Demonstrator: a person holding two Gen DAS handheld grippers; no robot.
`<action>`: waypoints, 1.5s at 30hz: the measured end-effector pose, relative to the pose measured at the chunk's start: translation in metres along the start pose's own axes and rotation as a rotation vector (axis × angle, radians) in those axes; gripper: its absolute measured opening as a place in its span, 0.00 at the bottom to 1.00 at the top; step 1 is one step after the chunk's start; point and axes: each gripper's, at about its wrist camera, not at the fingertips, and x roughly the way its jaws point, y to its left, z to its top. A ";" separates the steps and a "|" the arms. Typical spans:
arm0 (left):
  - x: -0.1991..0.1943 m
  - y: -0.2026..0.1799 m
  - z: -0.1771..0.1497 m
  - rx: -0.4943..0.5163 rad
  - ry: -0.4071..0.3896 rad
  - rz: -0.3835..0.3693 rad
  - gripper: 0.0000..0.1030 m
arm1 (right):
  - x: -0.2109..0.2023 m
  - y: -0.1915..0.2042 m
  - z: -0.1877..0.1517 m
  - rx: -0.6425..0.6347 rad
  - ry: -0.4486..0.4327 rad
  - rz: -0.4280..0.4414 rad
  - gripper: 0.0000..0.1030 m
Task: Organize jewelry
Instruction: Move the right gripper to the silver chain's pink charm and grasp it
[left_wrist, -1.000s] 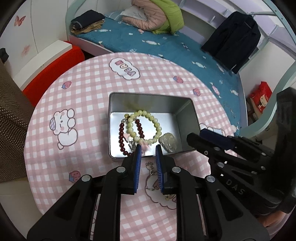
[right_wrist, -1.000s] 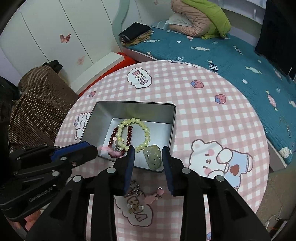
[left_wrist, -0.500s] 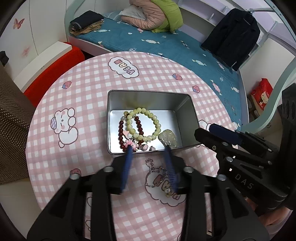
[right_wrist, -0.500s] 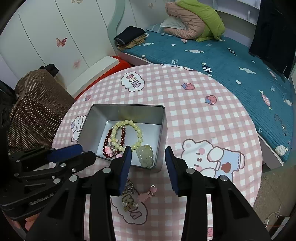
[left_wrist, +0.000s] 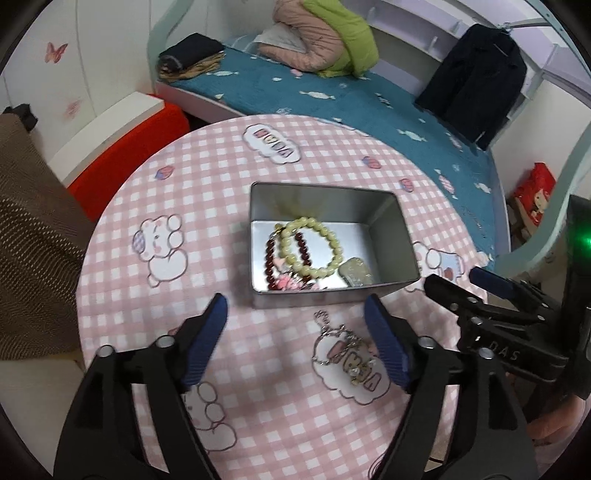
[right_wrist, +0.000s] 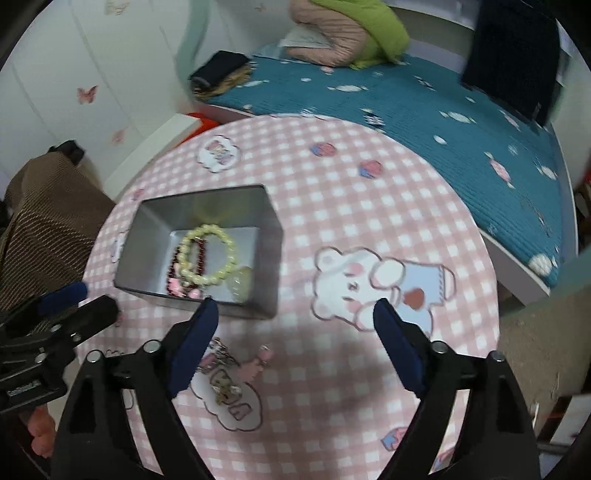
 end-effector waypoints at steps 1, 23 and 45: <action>-0.001 0.001 -0.002 -0.006 0.000 0.004 0.77 | 0.001 -0.002 -0.002 0.005 0.009 -0.003 0.81; 0.034 0.012 -0.042 -0.057 0.148 0.029 0.80 | 0.032 0.021 -0.054 -0.173 0.079 0.014 0.66; 0.069 0.003 -0.036 -0.110 0.224 -0.062 0.73 | 0.048 0.021 -0.058 -0.187 0.057 -0.015 0.05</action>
